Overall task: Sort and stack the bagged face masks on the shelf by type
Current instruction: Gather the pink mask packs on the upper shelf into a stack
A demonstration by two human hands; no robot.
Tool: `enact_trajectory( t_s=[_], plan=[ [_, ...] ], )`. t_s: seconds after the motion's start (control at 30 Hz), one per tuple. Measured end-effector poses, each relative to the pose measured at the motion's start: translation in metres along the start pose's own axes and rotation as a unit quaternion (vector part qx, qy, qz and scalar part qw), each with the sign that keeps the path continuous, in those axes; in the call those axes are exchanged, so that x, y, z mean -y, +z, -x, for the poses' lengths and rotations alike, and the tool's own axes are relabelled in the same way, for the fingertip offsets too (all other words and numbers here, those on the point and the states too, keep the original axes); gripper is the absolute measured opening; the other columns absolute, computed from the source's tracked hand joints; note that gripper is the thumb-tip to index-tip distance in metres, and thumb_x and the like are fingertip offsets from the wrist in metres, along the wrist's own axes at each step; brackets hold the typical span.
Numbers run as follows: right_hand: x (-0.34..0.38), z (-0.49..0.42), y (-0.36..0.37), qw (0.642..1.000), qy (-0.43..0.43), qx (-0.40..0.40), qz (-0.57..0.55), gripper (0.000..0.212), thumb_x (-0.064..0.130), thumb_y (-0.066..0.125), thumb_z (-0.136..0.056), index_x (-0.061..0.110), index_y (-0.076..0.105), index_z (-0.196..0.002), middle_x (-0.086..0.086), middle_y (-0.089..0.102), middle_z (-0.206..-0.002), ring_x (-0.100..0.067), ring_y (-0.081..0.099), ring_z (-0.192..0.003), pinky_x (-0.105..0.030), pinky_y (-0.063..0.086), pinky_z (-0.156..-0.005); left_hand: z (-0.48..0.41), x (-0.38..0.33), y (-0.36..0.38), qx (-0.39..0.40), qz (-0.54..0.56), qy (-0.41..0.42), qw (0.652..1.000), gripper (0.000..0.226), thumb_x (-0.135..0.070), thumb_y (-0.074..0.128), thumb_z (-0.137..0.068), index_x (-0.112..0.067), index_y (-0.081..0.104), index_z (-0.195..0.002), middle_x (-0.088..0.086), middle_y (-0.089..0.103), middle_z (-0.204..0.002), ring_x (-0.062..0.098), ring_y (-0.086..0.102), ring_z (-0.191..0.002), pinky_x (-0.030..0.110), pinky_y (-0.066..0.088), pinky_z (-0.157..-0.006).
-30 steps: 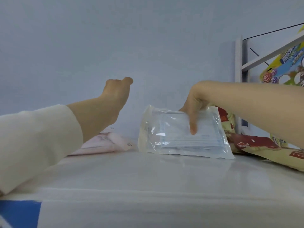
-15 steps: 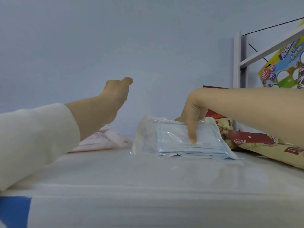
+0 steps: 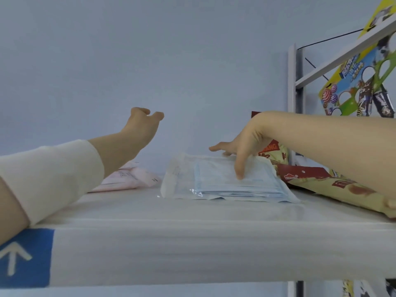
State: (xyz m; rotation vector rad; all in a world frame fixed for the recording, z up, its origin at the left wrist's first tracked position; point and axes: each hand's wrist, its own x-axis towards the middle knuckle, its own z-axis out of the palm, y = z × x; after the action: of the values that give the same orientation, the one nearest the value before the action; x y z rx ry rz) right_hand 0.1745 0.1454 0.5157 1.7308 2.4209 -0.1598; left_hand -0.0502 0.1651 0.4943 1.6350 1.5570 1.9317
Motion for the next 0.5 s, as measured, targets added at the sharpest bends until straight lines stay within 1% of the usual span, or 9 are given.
enact_trajectory(
  t_s=[0.07,0.13,0.17,0.2,0.23,0.3,0.37,0.43,0.5],
  plan=[
    [-0.002,0.007,0.007,0.998,-0.02,0.001,-0.051,0.089,0.016,0.062,-0.086,0.045,0.002,-0.145,0.001,0.006,-0.157,-0.02,0.006,-0.145,-0.037,0.021,-0.112,0.004,-0.005,-0.001,0.014,-0.045,0.006,0.999,0.05,-0.039,0.048,-0.094,-0.014,0.035,-0.136,0.006,0.048,-0.13,0.026,0.052,-0.117,0.034,0.036,-0.088],
    [-0.006,0.011,0.017,0.996,-0.04,0.004,-0.083,0.077,0.024,0.058,-0.088,0.047,0.01,-0.144,0.007,0.003,-0.157,-0.017,0.004,-0.145,-0.036,0.016,-0.114,0.011,-0.011,-0.008,0.036,-0.079,0.01,0.996,0.042,-0.039,0.047,-0.094,-0.016,0.04,-0.129,0.004,0.051,-0.117,0.024,0.051,-0.11,0.032,0.034,-0.084],
    [-0.008,0.013,0.023,0.994,-0.046,0.006,-0.098,0.073,0.028,0.056,-0.089,0.048,0.012,-0.144,0.01,0.002,-0.157,-0.015,0.003,-0.145,-0.035,0.013,-0.115,0.014,-0.015,-0.012,0.045,-0.095,0.022,0.994,0.03,-0.038,0.047,-0.094,-0.019,0.046,-0.117,0.002,0.051,-0.103,0.024,0.05,-0.101,0.032,0.034,-0.079],
    [-0.011,0.013,0.028,0.993,-0.05,0.009,-0.109,0.07,0.03,0.054,-0.09,0.049,0.012,-0.143,0.012,0.001,-0.157,-0.015,0.004,-0.145,-0.032,0.012,-0.114,0.018,-0.018,-0.018,0.052,-0.107,0.029,0.992,0.015,-0.036,0.048,-0.094,-0.022,0.049,-0.098,-0.001,0.047,-0.087,0.022,0.046,-0.092,0.031,0.032,-0.073],
    [-0.014,0.012,0.032,0.992,-0.052,0.009,-0.117,0.069,0.03,0.052,-0.091,0.05,0.011,-0.143,0.013,0.001,-0.156,-0.015,0.006,-0.144,-0.029,0.014,-0.111,0.017,-0.017,-0.023,0.061,-0.109,0.043,0.991,0.018,-0.035,0.049,-0.093,-0.025,0.043,-0.079,-0.003,0.038,-0.078,0.02,0.04,-0.087,0.03,0.028,-0.065],
    [-0.017,0.01,0.037,0.988,-0.068,0.01,-0.139,0.069,0.027,0.051,-0.091,0.052,0.011,-0.142,0.015,-0.001,-0.156,-0.015,0.007,-0.144,-0.026,0.017,-0.106,0.026,-0.02,-0.035,0.074,-0.119,0.056,0.989,0.033,-0.032,0.049,-0.093,-0.028,0.03,-0.067,-0.003,0.032,-0.079,0.018,0.034,-0.087,0.029,0.02,-0.06],
    [-0.018,0.011,0.037,0.986,-0.085,-0.006,-0.144,0.07,0.028,0.052,-0.09,0.053,0.011,-0.141,0.017,-0.005,-0.156,-0.014,-0.003,-0.145,-0.032,0.009,-0.113,0.033,-0.018,-0.049,0.059,-0.141,0.062,0.986,0.033,-0.033,0.049,-0.093,-0.029,0.03,-0.067,0.0,0.036,-0.087,0.017,0.035,-0.086,0.029,0.022,-0.061],
    [-0.011,0.019,0.031,0.981,-0.112,-0.068,-0.144,0.072,0.041,0.055,-0.085,0.052,0.013,-0.141,0.018,-0.007,-0.156,-0.012,-0.012,-0.144,-0.043,-0.002,-0.117,0.041,-0.014,-0.065,0.05,-0.161,0.057,0.984,0.032,-0.034,0.049,-0.094,-0.028,0.03,-0.068,0.001,0.037,-0.093,0.017,0.036,-0.086,0.029,0.022,-0.062],
    [0.005,0.036,0.023,0.964,-0.141,-0.166,-0.153,0.079,0.06,0.05,-0.071,0.05,0.017,-0.142,0.02,0.0,-0.156,-0.009,-0.005,-0.145,-0.044,-0.001,-0.117,0.043,-0.009,-0.083,0.043,-0.158,0.061,0.985,0.033,-0.034,0.049,-0.094,-0.028,0.03,-0.068,0.002,0.037,-0.096,0.017,0.036,-0.086,0.029,0.021,-0.063]
  ],
)
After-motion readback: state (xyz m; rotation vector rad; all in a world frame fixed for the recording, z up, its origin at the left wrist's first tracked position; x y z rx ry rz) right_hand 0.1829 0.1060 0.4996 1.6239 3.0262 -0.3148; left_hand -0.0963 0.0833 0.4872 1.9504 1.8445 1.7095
